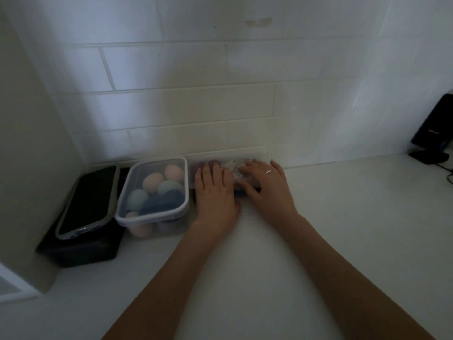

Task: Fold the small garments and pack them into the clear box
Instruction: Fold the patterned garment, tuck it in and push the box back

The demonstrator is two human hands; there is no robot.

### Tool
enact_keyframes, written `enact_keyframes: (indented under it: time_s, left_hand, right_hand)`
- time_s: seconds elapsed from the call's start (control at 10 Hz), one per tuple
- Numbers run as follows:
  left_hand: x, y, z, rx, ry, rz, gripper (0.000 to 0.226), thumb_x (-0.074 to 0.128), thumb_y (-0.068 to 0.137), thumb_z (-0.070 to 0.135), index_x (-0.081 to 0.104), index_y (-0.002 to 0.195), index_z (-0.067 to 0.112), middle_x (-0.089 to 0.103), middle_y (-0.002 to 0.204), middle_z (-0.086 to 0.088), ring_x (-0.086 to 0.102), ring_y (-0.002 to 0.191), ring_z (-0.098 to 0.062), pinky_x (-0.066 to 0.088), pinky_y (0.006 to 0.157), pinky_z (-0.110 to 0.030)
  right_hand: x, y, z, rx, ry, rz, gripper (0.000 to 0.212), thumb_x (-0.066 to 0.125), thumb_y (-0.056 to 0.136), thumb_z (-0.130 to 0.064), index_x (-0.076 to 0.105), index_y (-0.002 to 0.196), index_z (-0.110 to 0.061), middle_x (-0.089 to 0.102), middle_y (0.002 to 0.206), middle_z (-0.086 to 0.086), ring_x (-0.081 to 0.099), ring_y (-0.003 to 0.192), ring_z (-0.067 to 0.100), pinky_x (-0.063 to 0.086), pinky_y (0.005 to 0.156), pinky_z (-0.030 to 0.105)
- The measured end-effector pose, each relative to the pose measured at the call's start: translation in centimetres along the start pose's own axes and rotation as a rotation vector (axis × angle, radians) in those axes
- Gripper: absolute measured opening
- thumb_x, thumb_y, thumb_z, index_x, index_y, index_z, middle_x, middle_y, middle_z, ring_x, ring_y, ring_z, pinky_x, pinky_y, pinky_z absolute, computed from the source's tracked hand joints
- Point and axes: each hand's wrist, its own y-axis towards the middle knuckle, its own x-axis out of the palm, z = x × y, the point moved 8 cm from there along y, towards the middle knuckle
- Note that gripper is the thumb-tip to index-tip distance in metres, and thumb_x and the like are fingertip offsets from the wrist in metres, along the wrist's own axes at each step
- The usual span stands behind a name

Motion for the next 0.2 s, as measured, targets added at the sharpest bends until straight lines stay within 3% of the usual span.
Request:
enact_keyframes:
  time_s: [0.1, 0.2]
  left_hand:
    - [-0.5, -0.1, 0.2, -0.018, -0.079, -0.027, 0.074, 0.047, 0.082, 0.022, 0.012, 0.143, -0.001, 0.009, 0.155, -0.024, 0.004, 0.145, -0.036, -0.01, 0.117, -0.046]
    - [-4.1, -0.7, 0.8, 0.008, -0.455, 0.07, 0.07, 0.043, 0.085, 0.004, 0.009, 0.146, 0.004, 0.01, 0.157, -0.018, 0.004, 0.146, -0.027, -0.003, 0.118, -0.033]
  right_hand:
    - [-1.0, 0.7, -0.1, 0.1, 0.279, -0.035, 0.021, 0.064, 0.085, -0.028, 0.073, 0.1, -0.016, 0.073, 0.102, 0.003, 0.062, 0.104, 0.014, 0.034, 0.099, 0.028]
    - [-5.9, 2.9, -0.1, 0.261, 0.786, 0.078, 0.015, 0.059, 0.09, -0.015, 0.072, 0.099, -0.014, 0.074, 0.089, 0.004, 0.064, 0.084, 0.008, 0.047, 0.083, 0.027]
